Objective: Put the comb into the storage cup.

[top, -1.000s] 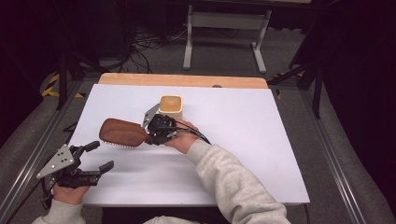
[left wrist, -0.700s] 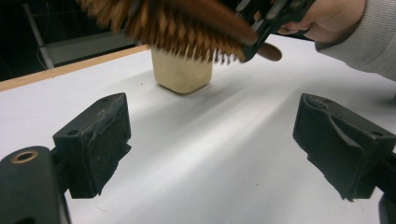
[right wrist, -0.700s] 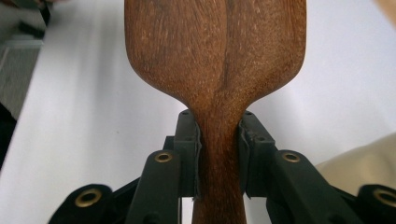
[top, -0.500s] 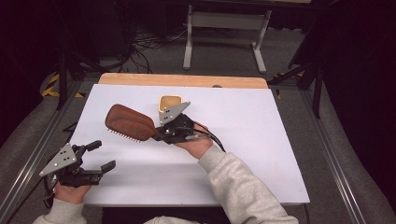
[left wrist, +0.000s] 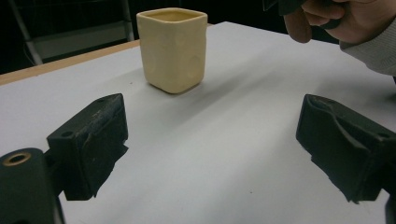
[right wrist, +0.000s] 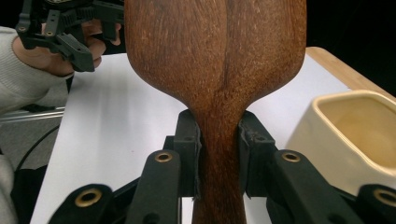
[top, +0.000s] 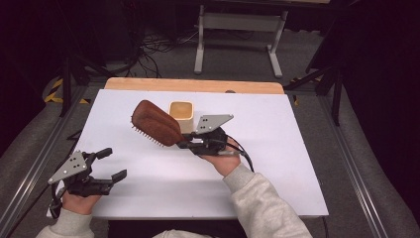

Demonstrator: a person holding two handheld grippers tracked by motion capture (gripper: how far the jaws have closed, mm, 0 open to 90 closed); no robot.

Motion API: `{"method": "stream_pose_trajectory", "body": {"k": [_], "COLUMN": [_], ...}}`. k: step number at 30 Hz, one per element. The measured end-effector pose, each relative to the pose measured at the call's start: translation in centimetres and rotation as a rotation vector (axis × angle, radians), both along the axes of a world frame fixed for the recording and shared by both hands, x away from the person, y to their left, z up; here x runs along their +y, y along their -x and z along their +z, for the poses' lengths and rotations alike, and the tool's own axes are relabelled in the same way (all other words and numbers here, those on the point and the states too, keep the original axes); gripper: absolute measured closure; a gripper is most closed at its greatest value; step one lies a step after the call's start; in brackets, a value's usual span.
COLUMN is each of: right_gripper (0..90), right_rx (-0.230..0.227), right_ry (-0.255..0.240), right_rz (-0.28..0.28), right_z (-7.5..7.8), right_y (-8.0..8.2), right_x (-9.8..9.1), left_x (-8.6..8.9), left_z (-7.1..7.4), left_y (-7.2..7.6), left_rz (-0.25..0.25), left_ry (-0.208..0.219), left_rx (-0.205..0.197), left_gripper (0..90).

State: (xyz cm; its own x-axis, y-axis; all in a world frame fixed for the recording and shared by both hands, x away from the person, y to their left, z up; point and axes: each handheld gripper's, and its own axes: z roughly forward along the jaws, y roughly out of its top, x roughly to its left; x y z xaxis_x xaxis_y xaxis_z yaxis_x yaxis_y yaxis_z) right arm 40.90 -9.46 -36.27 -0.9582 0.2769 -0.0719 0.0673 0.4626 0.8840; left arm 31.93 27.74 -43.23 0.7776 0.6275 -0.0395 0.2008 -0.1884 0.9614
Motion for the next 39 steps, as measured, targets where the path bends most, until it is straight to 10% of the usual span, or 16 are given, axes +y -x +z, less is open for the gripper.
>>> {"method": "stream_pose_trajectory", "body": {"k": [39], "right_gripper": [72.9], "right_rx": [-0.016], "right_ry": [-0.049], "right_rz": [-0.053], "right_z": [-2.4], "right_y": [1.3], "right_x": [-2.3], "left_x": [-8.0], "left_z": [7.2], "left_y": [-4.4], "left_rz": [-0.094], "left_ry": [0.018], "left_rx": [0.023], "left_gripper": [2.8]}}
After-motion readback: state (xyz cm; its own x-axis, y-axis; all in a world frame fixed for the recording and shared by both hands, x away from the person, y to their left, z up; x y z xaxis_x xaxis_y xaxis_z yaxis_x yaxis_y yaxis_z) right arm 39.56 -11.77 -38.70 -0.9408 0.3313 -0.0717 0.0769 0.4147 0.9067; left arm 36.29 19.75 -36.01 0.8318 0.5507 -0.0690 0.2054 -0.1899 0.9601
